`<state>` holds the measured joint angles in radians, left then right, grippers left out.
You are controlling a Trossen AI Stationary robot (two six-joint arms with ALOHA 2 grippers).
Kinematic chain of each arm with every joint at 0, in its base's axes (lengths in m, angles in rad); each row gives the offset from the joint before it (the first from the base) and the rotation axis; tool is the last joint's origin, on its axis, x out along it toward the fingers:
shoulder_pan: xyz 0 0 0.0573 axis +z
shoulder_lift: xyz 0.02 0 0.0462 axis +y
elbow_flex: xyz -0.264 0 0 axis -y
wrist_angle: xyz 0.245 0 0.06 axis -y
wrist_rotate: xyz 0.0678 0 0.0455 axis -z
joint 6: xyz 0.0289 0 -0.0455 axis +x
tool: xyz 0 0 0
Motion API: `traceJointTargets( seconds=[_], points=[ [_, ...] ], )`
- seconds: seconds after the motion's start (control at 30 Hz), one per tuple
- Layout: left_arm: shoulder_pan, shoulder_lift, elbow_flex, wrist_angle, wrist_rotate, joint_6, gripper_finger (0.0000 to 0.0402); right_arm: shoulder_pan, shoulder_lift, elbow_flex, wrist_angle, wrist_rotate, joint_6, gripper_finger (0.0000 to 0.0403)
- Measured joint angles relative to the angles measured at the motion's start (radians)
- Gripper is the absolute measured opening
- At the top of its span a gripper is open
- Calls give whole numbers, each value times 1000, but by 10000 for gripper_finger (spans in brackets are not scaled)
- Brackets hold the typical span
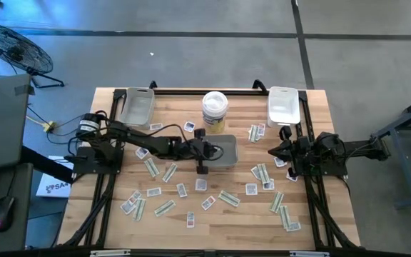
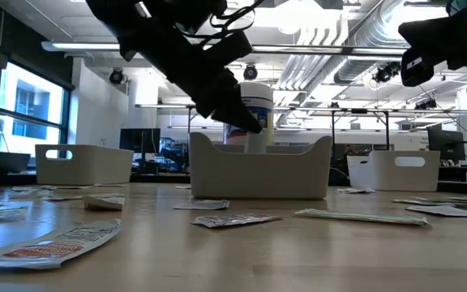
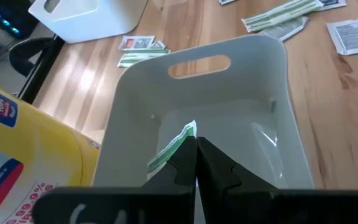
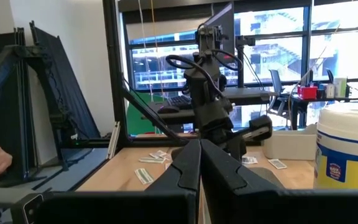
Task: Pick & Place First Aid Supplies
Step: Put the bandage into the bottom gray bin
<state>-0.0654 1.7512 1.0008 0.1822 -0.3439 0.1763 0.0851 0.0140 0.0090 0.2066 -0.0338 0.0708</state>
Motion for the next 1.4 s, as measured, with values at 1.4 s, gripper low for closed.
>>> traceJointTargets(
  seconds=[1.4],
  points=[
    [-398,-224,28,-651,-74,-525,73,0,1,0,-8,0,0,5]
  ],
)
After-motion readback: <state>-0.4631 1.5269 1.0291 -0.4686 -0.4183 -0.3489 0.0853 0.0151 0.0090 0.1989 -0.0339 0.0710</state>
